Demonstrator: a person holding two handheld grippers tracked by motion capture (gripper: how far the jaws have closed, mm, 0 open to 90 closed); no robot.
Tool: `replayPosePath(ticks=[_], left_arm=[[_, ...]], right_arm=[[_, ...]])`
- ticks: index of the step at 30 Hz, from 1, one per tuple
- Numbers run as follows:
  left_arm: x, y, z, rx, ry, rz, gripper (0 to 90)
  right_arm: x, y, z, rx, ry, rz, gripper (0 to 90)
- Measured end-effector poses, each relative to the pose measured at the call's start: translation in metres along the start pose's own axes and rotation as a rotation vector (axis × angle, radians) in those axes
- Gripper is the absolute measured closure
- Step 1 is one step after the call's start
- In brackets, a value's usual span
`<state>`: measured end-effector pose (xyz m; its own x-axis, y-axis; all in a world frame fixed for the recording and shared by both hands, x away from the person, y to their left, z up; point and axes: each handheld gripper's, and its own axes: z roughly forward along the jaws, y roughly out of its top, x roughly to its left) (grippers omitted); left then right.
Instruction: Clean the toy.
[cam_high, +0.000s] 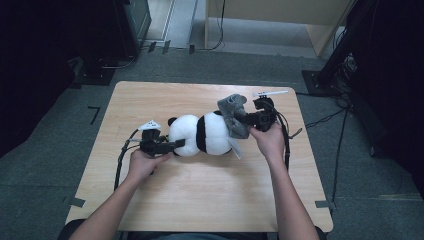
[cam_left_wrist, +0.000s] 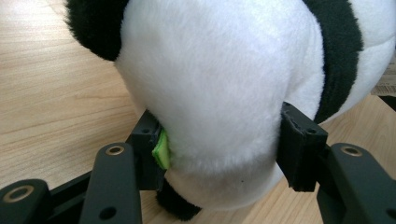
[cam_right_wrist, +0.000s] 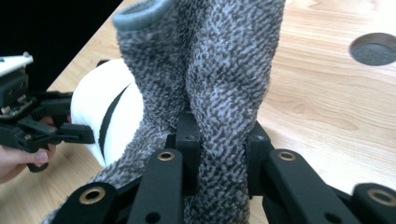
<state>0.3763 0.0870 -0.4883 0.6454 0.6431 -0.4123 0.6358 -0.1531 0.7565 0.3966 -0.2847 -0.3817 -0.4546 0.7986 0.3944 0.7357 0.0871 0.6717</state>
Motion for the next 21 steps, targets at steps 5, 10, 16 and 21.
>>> replayPosePath(ticks=[5, 10, 16, 21], left_arm=[[0.0, 0.0, 0.0, -0.001, 0.002, 0.003, 42.9], [0.0, 0.0, 0.0, -0.003, 0.003, 0.003, 41.7], [0.0, -0.001, 0.0, -0.007, 0.004, 0.012, 39.7], [0.001, -0.001, 0.001, -0.004, 0.005, 0.016, 37.2]], right_arm=[[0.023, 0.012, -0.007, -0.033, 0.027, -0.053, 76.4], [0.063, 0.027, 0.01, -0.027, 0.082, -0.131, 76.3], [0.098, 0.035, 0.06, 0.045, 0.148, -0.164, 76.2], [0.108, 0.035, 0.097, 0.106, 0.182, -0.131, 76.1]])
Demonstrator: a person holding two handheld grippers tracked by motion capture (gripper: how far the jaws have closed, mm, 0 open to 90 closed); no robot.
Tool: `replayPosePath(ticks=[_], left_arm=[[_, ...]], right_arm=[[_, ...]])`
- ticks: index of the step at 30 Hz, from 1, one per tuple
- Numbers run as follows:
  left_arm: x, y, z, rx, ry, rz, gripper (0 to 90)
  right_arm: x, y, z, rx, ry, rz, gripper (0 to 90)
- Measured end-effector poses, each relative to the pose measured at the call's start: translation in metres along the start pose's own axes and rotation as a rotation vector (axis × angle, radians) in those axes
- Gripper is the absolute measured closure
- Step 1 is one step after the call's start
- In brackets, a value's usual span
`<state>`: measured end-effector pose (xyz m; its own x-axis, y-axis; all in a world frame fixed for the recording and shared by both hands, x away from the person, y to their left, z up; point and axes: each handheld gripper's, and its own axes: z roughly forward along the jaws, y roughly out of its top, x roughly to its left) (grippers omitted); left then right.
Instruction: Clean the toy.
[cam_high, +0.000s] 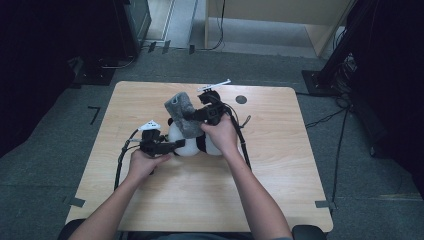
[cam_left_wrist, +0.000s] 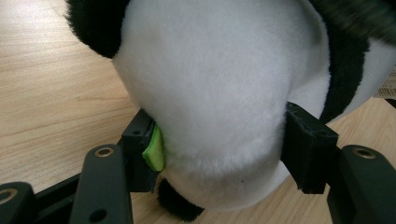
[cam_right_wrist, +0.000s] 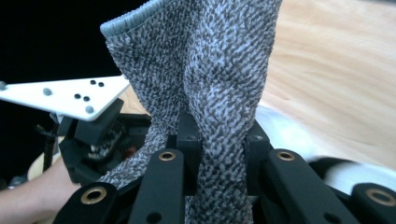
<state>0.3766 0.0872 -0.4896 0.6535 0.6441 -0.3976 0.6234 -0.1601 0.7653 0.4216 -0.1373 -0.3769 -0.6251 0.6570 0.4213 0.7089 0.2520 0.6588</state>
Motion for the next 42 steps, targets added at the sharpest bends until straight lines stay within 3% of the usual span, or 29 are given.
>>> replayPosePath(ticks=[4, 7, 11, 15, 19, 28, 33, 42], left_arm=[[0.002, 0.0, 0.001, -0.001, -0.006, -0.014, 34.7], [0.004, 0.0, 0.002, -0.003, -0.01, -0.02, 34.3], [0.003, 0.001, 0.003, -0.002, -0.006, -0.017, 35.5], [0.003, 0.002, 0.003, 0.004, -0.008, -0.034, 36.1], [0.002, 0.002, 0.004, 0.004, -0.005, -0.022, 36.4], [0.002, 0.003, 0.004, 0.008, -0.01, -0.02, 38.0], [0.001, 0.004, 0.004, 0.016, -0.012, 0.001, 38.5], [-0.003, 0.004, 0.005, 0.016, -0.007, 0.055, 39.0]], right_arm=[[0.001, -0.001, 0.021, 0.052, -0.03, -0.015, 75.8], [-0.002, -0.003, 0.026, 0.062, -0.052, -0.024, 75.3], [-0.004, -0.003, 0.02, 0.077, -0.101, -0.055, 73.9], [-0.015, -0.006, 0.008, 0.077, -0.134, -0.033, 74.2], [-0.028, -0.011, -0.007, 0.063, -0.146, -0.007, 74.5], [-0.046, -0.017, -0.044, 0.016, -0.142, 0.024, 75.0], [-0.06, -0.031, -0.064, -0.033, -0.109, 0.05, 74.9], [-0.07, -0.056, -0.078, -0.111, -0.052, 0.059, 74.9]])
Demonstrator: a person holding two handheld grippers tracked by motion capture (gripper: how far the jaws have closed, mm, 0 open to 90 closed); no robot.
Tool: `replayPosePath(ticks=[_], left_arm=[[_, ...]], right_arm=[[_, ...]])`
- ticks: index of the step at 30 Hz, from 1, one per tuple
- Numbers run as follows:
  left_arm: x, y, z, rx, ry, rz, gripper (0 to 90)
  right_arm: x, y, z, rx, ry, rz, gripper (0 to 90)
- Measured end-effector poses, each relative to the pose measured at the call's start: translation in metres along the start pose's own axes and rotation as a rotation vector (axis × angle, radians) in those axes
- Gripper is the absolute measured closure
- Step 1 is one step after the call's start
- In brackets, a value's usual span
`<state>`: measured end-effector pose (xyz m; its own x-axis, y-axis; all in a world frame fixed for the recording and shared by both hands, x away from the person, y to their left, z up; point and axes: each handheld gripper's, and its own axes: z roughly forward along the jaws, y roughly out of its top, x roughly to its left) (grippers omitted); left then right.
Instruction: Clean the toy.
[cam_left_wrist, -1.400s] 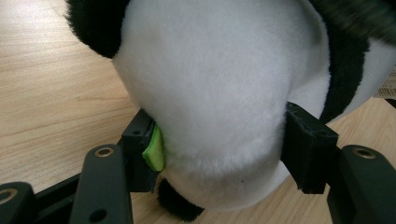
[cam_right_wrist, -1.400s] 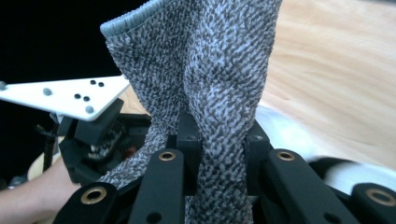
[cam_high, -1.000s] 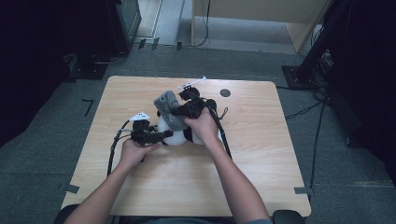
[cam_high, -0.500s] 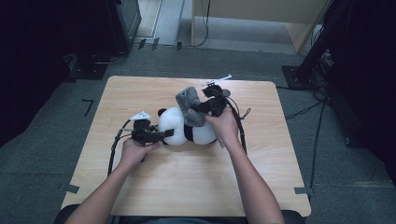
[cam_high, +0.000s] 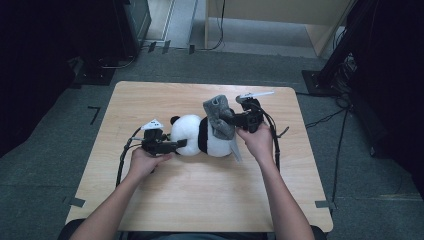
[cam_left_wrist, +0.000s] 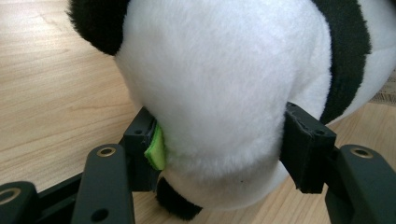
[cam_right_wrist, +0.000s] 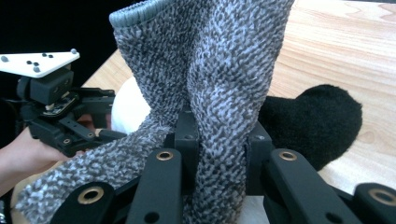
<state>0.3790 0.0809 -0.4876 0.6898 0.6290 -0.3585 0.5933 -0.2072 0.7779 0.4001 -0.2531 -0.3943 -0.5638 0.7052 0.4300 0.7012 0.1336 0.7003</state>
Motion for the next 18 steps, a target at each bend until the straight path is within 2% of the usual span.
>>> replayPosePath(ticks=[2, 8, 11, 14, 18], left_arm=[[0.0, 0.0, 0.0, -0.002, 0.0, 0.004, 39.3], [0.002, 0.0, 0.0, -0.001, -0.01, -0.004, 39.3], [0.003, 0.0, 0.0, -0.001, -0.014, -0.02, 39.4], [0.004, 0.0, 0.0, 0.0, -0.014, -0.029, 39.6], [0.005, 0.0, 0.001, -0.004, -0.018, -0.036, 39.8]], right_arm=[[-0.002, -0.002, -0.003, -0.004, -0.001, -0.012, 74.9], [-0.021, -0.017, -0.022, -0.046, 0.004, 0.067, 74.9], [-0.027, -0.021, -0.027, -0.056, -0.017, 0.083, 75.4], [-0.034, -0.024, -0.03, -0.052, -0.049, 0.09, 76.0], [-0.041, -0.028, -0.028, -0.055, -0.038, 0.099, 76.2]])
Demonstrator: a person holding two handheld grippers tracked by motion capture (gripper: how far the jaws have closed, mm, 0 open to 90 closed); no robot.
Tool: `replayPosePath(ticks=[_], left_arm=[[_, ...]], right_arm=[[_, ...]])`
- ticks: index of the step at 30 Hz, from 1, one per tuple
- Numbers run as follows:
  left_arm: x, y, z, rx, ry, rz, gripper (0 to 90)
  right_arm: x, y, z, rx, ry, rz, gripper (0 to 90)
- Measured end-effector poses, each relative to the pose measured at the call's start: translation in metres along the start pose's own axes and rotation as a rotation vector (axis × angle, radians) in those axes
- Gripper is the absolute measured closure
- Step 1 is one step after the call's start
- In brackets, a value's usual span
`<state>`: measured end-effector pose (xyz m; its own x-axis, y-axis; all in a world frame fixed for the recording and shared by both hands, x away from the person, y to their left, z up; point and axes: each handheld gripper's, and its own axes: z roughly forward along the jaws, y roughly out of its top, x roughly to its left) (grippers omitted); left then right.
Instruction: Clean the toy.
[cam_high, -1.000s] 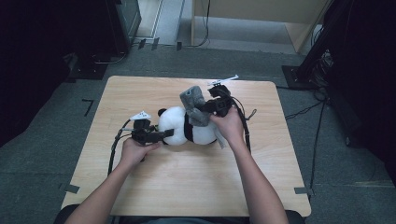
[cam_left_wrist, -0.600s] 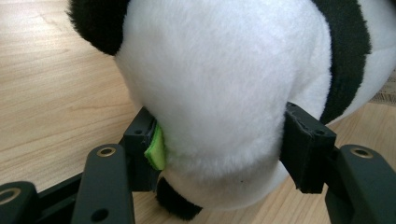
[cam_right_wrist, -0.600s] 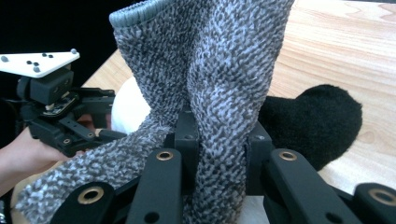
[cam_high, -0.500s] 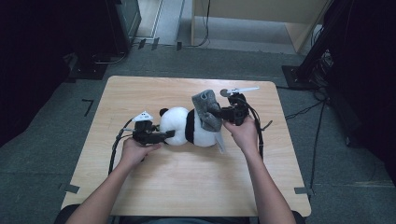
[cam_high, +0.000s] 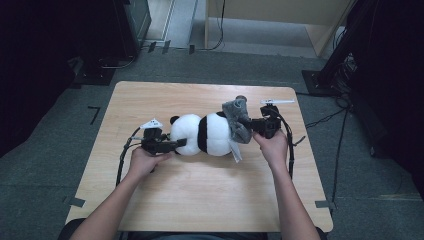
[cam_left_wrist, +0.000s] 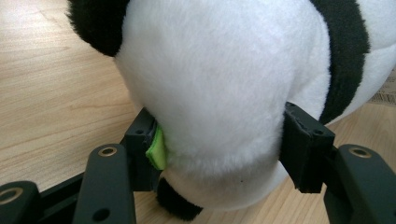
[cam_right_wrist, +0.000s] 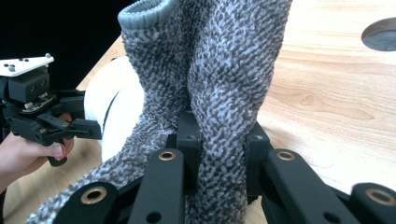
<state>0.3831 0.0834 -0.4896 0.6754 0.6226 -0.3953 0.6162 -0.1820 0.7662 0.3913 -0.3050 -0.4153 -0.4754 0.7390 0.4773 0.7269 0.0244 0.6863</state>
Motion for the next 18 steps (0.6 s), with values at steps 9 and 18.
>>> replayPosePath(ticks=[9, 18], left_arm=[[0.004, 0.002, -0.002, -0.036, -0.053, -0.056, 49.9], [-0.012, 0.007, -0.01, 0.027, -0.116, -0.073, 54.0]], right_arm=[[-0.019, -0.008, -0.004, -0.01, 0.009, 0.051, 77.0], [0.011, 0.006, -0.039, -0.129, 0.152, 0.007, 77.1]])
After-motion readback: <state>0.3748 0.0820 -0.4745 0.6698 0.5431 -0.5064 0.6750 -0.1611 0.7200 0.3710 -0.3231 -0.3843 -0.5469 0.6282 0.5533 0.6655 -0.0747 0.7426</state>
